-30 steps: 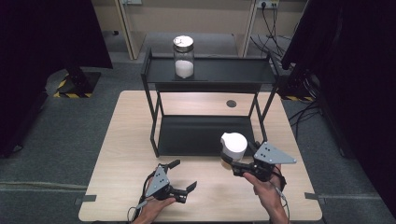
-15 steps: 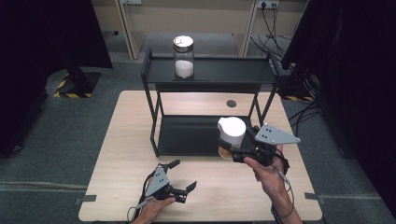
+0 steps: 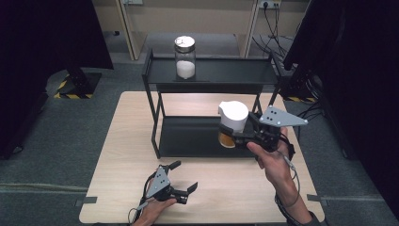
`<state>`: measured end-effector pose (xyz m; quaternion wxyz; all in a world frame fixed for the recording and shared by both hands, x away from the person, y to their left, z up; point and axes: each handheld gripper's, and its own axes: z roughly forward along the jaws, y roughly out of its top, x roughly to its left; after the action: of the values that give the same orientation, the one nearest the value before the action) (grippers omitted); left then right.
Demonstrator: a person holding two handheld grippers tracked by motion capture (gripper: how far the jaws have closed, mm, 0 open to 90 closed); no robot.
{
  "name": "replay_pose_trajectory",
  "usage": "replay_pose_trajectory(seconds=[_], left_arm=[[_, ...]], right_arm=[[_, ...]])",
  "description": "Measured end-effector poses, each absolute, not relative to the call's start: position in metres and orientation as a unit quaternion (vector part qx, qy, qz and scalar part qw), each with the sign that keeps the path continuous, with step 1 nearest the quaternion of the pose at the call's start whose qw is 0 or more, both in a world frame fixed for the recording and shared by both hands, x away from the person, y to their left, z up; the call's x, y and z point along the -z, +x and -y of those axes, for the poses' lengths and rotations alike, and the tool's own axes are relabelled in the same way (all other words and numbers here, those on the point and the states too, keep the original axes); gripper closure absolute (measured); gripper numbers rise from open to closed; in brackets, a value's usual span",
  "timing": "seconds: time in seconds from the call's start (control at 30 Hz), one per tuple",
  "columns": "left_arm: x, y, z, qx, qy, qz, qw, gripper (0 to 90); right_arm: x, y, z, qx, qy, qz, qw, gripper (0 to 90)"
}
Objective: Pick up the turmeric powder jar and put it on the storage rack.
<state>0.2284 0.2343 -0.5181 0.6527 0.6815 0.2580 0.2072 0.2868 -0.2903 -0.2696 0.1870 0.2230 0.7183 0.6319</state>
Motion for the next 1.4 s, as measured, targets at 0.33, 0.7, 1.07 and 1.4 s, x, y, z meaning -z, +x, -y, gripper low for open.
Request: replay_pose_trajectory(seconds=[0.33, 0.7, 1.07, 1.4], left_arm=[[0.519, 0.229, -0.235, -0.208, 0.682, -0.259, 0.652, 0.5], [0.519, 0.228, -0.235, -0.208, 0.681, -0.259, 0.652, 0.5], [0.519, 0.228, -0.235, -0.209, 0.682, -0.258, 0.652, 0.6], [0.519, 0.228, -0.235, -0.209, 0.682, -0.258, 0.652, 0.6]], right_arm=[[0.232, 0.296, 0.276, -0.632, 0.217, -0.719, 0.190, 31.0], [0.196, 0.310, 0.263, -0.635, 0.221, -0.716, 0.190, 31.0], [0.177, 0.325, 0.255, -0.632, 0.239, -0.709, 0.201, 31.0], [0.165, 0.338, 0.245, -0.622, 0.260, -0.706, 0.218, 31.0]])
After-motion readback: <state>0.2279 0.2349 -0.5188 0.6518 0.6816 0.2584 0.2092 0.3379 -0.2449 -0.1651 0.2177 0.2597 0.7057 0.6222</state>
